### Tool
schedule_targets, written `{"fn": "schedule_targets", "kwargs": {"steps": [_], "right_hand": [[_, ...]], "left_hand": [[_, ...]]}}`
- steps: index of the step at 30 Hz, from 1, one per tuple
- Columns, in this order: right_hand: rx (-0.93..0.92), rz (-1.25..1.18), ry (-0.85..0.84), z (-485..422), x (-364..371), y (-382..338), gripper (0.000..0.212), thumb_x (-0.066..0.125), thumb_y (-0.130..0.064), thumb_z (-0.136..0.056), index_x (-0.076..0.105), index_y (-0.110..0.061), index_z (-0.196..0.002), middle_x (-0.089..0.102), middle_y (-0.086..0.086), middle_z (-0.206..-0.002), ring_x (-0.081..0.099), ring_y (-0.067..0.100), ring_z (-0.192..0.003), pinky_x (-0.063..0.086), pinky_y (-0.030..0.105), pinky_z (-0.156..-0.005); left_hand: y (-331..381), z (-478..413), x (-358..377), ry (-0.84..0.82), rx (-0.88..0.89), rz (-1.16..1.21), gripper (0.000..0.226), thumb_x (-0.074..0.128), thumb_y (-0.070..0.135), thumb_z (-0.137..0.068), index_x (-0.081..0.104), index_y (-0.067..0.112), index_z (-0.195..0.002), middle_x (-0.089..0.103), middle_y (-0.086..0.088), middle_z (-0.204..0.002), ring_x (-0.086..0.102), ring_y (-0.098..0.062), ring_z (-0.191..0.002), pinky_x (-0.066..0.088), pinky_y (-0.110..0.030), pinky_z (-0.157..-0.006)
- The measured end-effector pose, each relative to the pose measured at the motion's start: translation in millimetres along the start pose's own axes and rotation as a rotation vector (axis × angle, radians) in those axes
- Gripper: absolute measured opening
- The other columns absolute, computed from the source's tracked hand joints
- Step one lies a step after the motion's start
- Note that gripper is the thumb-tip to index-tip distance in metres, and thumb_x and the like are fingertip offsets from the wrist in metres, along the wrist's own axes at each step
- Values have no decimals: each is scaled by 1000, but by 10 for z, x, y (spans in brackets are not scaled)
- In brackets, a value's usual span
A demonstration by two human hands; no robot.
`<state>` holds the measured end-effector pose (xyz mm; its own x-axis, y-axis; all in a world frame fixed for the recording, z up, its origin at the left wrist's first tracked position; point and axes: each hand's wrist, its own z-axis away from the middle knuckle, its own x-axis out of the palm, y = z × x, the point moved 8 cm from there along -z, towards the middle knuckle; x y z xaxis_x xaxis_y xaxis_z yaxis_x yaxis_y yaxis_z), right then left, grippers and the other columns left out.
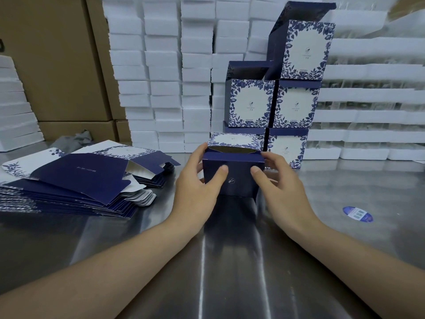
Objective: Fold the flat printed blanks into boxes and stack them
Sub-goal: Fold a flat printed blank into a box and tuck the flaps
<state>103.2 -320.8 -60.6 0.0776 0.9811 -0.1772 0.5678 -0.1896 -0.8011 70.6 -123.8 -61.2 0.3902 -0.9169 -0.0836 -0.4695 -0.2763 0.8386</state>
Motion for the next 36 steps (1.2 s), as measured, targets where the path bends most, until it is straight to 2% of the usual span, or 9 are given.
{"fn": "schedule_targets", "kwargs": {"steps": [3,7,12,14,19,24,28,31,36], "right_hand": [[7,-5,30,-4,-35,5,32,67,-29,-102,62,-33,-134,68,-21,-117,65,-7,-103,52,13,-85],[12,-39,60,-9,-62,0,30,68,-25,-102,65,-24,-132,70,-12,-116,66,-6,-95,50,7,-73],[11,-59,73,-10,-86,-8,18,69,-28,-102,69,-23,-119,72,-16,-108,65,-9,-90,49,7,-67],[-5,-60,70,-1,-84,-29,20,70,-28,-101,68,-24,-120,73,-14,-109,66,-6,-92,49,8,-72],[-65,-32,26,30,-51,-86,31,68,-30,-102,58,-44,-128,68,-13,-109,67,3,-98,53,15,-78],[-89,-1,21,35,-45,-107,30,65,-28,-103,57,-52,-121,66,-12,-109,67,9,-95,58,27,-80],[-101,27,21,36,-45,-119,32,65,-28,-104,56,-53,-122,65,-12,-110,67,9,-95,58,33,-82],[-98,17,31,35,-49,-112,30,65,-28,-103,55,-50,-121,65,-11,-108,66,9,-94,58,30,-78],[-86,8,61,34,-75,-100,37,63,-16,-103,59,-37,-133,65,-10,-110,65,8,-95,56,29,-80]], "left_hand": [[13,0,-59,66,-1,37,56,73,27,-99,51,35,-149,58,31,-129,57,12,-118,52,-25,-105],[19,-2,-97,108,29,-37,46,73,36,-98,57,38,-141,56,28,-124,56,15,-110,47,-20,-99],[8,-11,-124,120,2,-26,41,74,40,-96,62,38,-135,62,17,-127,60,2,-115,52,-38,-107],[15,-3,-118,113,5,-24,41,73,40,-97,61,40,-136,60,19,-128,58,4,-116,51,-37,-108],[56,23,-73,66,46,-52,36,70,39,-100,60,54,-131,52,21,-130,51,16,-113,44,-18,-101],[71,32,-71,77,36,-41,29,73,33,-97,63,51,-118,51,16,-125,57,7,-111,53,-36,-105],[71,30,-58,66,41,-61,35,75,35,-97,61,51,-124,50,17,-126,57,5,-113,54,-40,-105],[74,26,-72,77,42,-72,33,71,39,-99,60,50,-128,52,19,-127,56,4,-115,52,-42,-106],[23,9,-140,146,-14,17,50,72,38,-99,53,39,-145,63,13,-125,64,-2,-108,61,-43,-95]]}}
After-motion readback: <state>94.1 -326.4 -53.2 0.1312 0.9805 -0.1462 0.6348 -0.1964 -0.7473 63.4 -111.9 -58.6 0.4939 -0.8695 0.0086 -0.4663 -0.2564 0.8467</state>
